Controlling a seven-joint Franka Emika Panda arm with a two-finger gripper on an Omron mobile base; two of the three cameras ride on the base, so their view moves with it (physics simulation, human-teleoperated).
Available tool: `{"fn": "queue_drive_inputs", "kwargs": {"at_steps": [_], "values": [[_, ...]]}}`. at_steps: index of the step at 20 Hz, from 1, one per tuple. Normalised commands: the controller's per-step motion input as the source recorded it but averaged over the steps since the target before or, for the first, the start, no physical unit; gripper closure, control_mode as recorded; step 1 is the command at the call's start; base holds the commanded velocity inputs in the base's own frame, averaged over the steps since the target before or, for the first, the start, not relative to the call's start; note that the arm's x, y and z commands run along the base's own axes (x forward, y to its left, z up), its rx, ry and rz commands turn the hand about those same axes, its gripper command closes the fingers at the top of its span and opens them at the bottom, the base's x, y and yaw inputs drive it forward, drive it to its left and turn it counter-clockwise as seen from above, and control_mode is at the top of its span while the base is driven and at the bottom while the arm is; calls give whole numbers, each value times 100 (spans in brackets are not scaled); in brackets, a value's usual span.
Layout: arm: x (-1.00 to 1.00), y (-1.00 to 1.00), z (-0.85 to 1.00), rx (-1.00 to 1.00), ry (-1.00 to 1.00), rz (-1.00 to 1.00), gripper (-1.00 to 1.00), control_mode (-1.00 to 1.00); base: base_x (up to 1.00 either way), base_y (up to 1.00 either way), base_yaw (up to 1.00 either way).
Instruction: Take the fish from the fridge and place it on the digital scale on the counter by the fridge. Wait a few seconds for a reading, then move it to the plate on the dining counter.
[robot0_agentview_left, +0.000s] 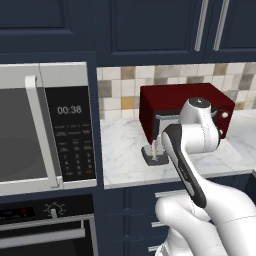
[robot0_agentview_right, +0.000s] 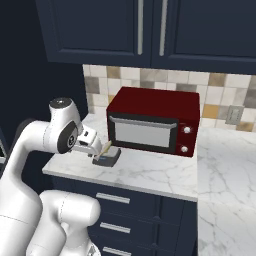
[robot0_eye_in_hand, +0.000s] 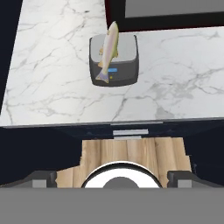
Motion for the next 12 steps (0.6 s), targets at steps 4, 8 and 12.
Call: {"fn": "queue_drive_inputs", "kwargs": {"at_steps": [4,8,12], "values": [[0,0,0,0,0,0,-100,-100,0,0,0],[0,0,0,0,0,0,-100,-100,0,0,0],[0,0,0,0,0,0,-100,-100,0,0,0]]}}
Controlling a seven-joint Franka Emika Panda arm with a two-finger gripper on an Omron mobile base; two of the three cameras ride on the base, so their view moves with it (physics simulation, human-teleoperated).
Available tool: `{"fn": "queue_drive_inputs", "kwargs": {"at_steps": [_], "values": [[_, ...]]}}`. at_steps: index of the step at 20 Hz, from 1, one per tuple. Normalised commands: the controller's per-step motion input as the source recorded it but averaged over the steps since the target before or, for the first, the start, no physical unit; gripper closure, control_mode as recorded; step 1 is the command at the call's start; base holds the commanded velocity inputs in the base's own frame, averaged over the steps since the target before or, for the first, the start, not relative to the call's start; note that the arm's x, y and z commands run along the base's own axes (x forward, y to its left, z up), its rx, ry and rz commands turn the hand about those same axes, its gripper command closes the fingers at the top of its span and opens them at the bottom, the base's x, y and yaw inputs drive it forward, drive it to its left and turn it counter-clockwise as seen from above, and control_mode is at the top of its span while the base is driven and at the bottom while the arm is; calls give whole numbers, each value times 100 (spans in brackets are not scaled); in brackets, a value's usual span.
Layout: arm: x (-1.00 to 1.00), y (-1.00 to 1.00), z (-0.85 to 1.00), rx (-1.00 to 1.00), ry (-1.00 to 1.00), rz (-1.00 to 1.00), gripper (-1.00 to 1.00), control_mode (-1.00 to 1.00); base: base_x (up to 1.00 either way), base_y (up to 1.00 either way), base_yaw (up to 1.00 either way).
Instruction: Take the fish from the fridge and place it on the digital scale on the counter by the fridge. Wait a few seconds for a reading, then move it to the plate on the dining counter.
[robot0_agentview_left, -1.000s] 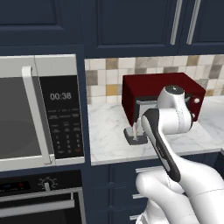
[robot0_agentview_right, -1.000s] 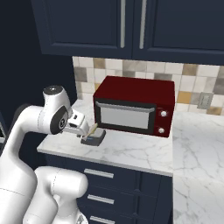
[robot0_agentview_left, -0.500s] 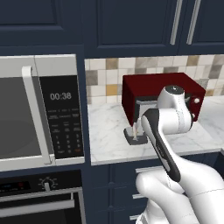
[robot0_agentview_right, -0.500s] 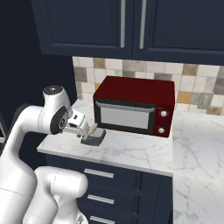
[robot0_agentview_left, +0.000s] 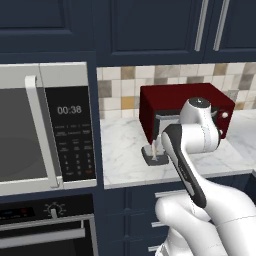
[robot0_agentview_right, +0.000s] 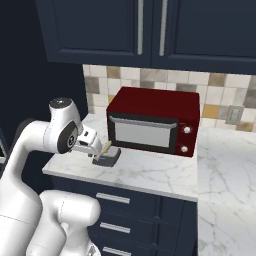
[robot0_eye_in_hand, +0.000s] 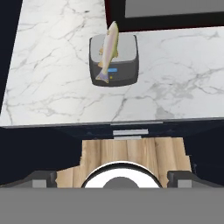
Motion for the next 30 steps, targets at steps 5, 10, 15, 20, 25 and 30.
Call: {"fn": "queue_drive_inputs", "kwargs": {"at_steps": [5,10,15,20,25,30], "values": [[0,0,0,0,0,0,-100,-100,0,0,0],[0,0,0,0,0,0,-100,-100,0,0,0],[0,0,0,0,0,0,-100,-100,0,0,0],[46,1,-5,0,0,0,-100,-100,0,0,0],[100,0,-23,0,0,0,-100,-100,0,0,0],[100,-3,-30,0,0,0,-100,-100,0,0,0]]}}
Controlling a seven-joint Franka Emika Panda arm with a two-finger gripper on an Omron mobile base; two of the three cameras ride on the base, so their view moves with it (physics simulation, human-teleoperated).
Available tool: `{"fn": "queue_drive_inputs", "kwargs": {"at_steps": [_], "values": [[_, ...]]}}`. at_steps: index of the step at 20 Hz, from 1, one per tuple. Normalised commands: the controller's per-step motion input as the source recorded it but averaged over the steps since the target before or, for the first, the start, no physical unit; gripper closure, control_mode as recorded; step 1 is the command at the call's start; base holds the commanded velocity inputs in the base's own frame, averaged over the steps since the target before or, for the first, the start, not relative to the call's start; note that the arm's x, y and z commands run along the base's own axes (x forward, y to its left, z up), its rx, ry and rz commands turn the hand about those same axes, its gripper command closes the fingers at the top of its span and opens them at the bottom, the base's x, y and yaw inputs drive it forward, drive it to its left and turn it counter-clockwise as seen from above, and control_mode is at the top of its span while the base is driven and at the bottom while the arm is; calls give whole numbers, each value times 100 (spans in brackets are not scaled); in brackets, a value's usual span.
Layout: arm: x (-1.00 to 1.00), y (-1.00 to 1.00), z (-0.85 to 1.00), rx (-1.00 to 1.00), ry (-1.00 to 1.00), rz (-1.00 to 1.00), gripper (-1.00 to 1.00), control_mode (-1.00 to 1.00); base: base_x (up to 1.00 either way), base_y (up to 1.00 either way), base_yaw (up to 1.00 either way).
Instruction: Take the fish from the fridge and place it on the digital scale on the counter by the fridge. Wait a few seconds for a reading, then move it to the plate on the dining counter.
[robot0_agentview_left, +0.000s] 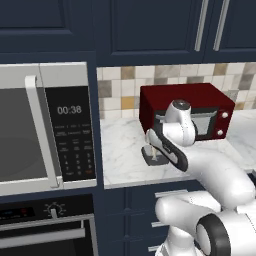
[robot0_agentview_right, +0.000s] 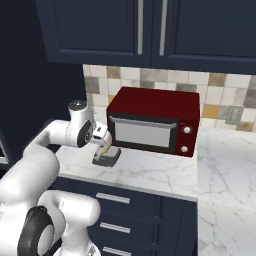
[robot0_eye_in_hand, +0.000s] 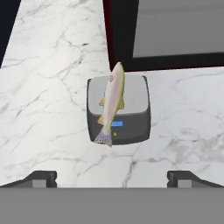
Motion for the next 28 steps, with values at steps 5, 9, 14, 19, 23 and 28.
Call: {"fn": "queue_drive_inputs", "kwargs": {"at_steps": [5,9,14,19,23,28], "values": [[66,-7,-28,0,7,0,-100,-100,0,0,0],[16,-1,-29,0,7,0,-100,-100,0,0,0],[11,0,-38,0,5,0,-100,-100,0,0,0],[37,0,-43,0,1,0,-100,-100,0,0,0],[54,0,-20,0,0,0,-100,-100,0,0,0],[26,0,-19,0,0,0,-100,-100,0,0,0]]}}
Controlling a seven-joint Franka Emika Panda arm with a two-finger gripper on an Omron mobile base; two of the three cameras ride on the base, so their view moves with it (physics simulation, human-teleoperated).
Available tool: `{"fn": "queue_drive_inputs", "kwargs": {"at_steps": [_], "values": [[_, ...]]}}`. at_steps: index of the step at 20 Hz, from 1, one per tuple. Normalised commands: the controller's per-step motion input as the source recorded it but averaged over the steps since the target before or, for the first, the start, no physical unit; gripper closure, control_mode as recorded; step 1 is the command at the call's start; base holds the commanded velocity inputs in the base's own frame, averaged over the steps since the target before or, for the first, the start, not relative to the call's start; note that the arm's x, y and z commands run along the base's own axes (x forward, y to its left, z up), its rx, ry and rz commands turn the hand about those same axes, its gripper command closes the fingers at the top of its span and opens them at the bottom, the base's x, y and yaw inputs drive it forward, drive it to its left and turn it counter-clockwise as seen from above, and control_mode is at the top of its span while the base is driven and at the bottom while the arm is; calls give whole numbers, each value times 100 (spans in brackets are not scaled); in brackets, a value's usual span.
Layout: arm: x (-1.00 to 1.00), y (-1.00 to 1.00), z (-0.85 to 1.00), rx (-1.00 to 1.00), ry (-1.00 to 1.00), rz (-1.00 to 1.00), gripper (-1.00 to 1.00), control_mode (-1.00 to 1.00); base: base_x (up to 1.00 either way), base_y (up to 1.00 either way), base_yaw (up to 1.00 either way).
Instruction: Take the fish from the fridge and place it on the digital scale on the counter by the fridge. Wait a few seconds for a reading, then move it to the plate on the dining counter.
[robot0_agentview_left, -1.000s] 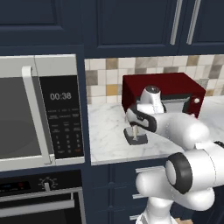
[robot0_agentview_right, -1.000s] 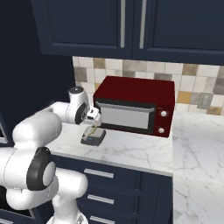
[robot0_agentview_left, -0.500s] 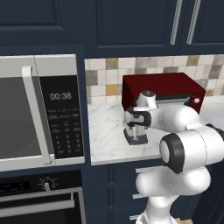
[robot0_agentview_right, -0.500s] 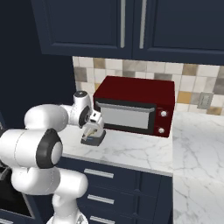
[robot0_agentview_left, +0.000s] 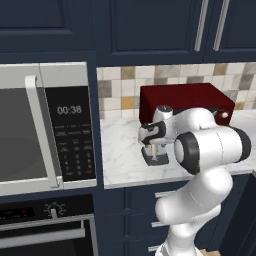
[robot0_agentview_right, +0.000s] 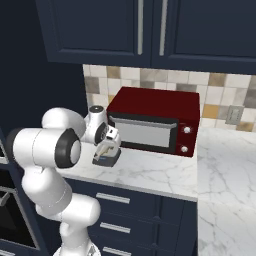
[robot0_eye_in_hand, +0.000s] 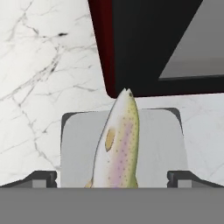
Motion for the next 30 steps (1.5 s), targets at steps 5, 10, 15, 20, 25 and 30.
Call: {"fn": "queue_drive_inputs", "kwargs": {"at_steps": [5,10,15,20,25,30], "values": [[0,0,-16,0,2,0,-100,-100,0,0,0],[0,0,-32,0,0,0,-100,-100,0,0,0],[0,0,-13,0,0,0,-100,-100,0,0,0],[0,0,-6,0,0,0,100,-100,0,0,0],[0,0,-1,0,2,0,100,-100,0,0,0],[-22,0,16,0,-1,0,100,-100,0,0,0]]}}
